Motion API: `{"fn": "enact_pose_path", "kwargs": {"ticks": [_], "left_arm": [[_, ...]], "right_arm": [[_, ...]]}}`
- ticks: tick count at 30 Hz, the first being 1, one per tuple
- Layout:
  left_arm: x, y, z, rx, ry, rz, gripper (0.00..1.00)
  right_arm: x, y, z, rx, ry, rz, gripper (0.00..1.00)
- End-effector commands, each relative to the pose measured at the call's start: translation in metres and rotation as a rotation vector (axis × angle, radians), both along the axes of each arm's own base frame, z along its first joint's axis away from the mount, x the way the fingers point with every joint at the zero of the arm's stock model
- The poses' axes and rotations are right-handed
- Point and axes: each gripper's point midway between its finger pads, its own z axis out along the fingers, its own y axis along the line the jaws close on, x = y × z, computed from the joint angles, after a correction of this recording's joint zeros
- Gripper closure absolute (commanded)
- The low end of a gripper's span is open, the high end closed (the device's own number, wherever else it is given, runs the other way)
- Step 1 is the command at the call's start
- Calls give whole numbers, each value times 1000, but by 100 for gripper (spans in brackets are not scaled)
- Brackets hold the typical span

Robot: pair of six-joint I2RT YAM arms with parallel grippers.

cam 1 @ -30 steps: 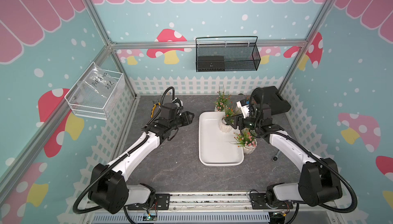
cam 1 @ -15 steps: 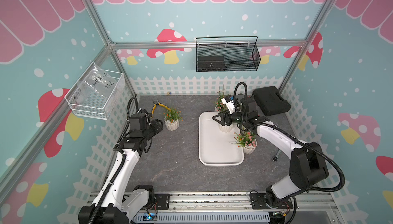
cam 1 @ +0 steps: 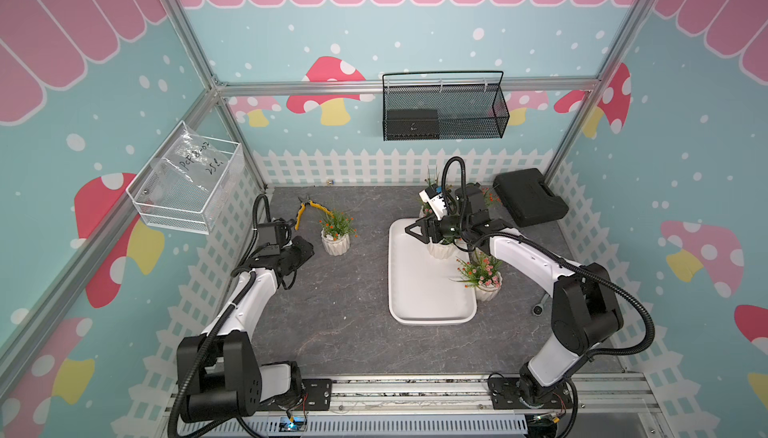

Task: Put the potted gypsophila into the storage box
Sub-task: Pick up the baby's breath potted plant from the center of the board.

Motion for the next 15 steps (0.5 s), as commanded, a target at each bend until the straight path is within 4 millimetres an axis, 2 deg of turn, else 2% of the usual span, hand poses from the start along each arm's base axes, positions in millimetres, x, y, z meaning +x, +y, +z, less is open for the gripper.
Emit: {"fn": "enact_pose_path", "kwargs": {"ticks": [1, 5, 15], "left_arm": [[28, -6, 5, -56, -78, -29, 60], [44, -8, -7, -77, -79, -42, 62], [68, -11, -10, -95, -105, -75, 58]], "right_arm": [[2, 4, -1, -20, -14, 15, 35], [2, 3, -5, -27, -11, 19, 35], [4, 8, -14, -27, 11, 39, 35]]}}
